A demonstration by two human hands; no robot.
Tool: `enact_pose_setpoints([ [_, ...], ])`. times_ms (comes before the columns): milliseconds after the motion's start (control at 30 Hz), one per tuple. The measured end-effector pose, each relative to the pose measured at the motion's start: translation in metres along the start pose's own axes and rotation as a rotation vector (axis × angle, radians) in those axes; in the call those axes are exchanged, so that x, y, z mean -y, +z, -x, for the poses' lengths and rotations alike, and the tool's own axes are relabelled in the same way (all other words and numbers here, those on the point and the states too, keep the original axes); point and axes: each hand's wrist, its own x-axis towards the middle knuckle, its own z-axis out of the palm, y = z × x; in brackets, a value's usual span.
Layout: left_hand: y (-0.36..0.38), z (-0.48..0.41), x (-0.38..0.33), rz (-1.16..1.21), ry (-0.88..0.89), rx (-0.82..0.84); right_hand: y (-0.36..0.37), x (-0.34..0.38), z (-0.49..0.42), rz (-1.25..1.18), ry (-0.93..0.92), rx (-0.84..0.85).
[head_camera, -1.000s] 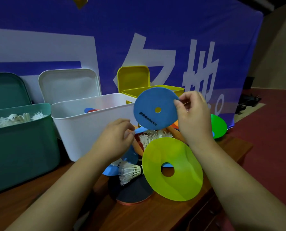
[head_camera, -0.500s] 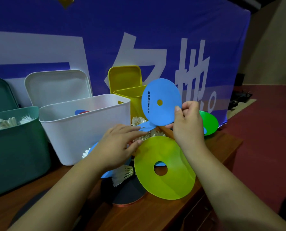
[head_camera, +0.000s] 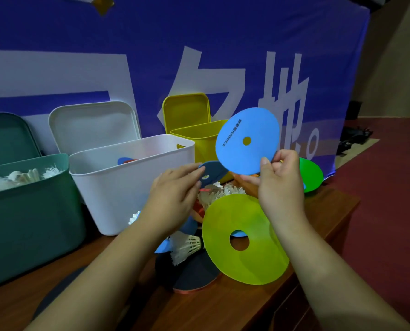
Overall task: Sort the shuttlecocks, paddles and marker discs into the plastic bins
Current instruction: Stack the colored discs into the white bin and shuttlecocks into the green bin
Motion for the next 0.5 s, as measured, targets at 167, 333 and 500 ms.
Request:
enact_pose_setpoints([
  [167,-0.034,-0.006,-0.013,0.22,0.001,-0.281,0.003,0.023,0.004,-0.174,0.074,-0.005],
  [333,-0.075,-0.013,-0.024,0.405,-0.153,-0.496,0.015,0.037,0.009,-0.187,0.092,-0.016],
  [500,-0.118,-0.006,-0.031,0.532,-0.319,-0.54,0.036,0.045,0.024,-0.201,0.06,0.044],
])
